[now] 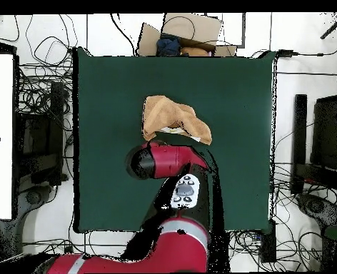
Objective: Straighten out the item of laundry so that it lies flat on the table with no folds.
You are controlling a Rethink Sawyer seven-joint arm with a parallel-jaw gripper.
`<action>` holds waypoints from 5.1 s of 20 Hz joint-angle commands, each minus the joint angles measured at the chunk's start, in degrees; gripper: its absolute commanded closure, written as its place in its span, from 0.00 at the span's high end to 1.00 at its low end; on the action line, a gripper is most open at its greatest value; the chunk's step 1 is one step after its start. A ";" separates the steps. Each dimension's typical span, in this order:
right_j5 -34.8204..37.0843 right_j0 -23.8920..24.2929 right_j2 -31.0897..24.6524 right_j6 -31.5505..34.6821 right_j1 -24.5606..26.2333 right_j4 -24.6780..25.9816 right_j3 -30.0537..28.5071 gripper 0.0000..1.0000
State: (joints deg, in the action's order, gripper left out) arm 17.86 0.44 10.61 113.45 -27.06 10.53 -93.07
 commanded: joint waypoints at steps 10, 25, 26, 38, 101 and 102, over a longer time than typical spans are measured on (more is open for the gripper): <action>11.53 3.64 -9.48 -2.97 9.39 0.51 18.13 1.00; 17.12 1.58 -7.47 -0.45 18.00 0.58 34.50 1.00; 17.64 1.64 -7.63 -0.64 18.27 0.59 35.17 1.00; 17.14 2.84 -9.77 -2.91 17.86 1.75 34.33 1.00; 7.55 2.92 -6.59 -4.29 11.56 27.15 29.38 1.00; 7.63 2.95 -6.53 -4.51 11.43 27.27 29.37 1.00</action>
State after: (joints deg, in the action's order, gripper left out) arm 28.65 3.35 3.01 107.76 -18.26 33.20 -63.75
